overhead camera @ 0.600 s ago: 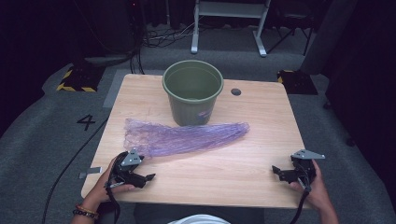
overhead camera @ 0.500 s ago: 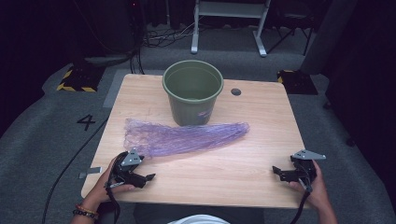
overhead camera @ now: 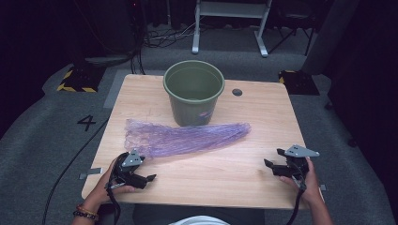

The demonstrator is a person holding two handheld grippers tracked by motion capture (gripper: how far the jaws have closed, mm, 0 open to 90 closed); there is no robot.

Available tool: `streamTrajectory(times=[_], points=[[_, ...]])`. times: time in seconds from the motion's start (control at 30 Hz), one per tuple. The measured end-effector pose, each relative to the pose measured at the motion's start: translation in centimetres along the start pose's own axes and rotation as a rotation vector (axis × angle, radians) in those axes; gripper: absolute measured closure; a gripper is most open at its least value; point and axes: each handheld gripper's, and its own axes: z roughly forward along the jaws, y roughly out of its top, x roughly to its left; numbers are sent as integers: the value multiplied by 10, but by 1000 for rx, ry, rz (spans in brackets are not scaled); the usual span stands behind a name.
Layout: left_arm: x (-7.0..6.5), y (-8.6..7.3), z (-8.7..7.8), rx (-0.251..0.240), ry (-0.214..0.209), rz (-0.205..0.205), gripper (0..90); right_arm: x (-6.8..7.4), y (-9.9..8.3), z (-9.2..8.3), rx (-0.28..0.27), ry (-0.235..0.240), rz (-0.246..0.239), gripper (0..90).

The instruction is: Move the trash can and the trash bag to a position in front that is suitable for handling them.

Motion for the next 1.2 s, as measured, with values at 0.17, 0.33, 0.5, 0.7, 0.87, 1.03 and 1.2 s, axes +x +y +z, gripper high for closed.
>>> streamTrajectory(times=[0.17,0.33,0.5,0.7,0.87,1.03,1.2], points=[[0,0,0,0,0,0,148,18,22,14,-34,30,-89,380],[0,0,0,0,0,0,148,31,41,30,-70,70,-134,424],[0,0,0,0,0,0,148,38,60,50,-94,98,-137,391],[0,0,0,0,0,0,148,45,79,68,-109,124,-134,364],[-1,1,1,1,6,-6,148,52,92,90,-70,139,-152,337],[-1,1,1,1,6,-5,148,50,95,107,-45,148,-121,440],[-2,1,1,0,8,-7,149,53,93,123,-5,138,-139,582]])
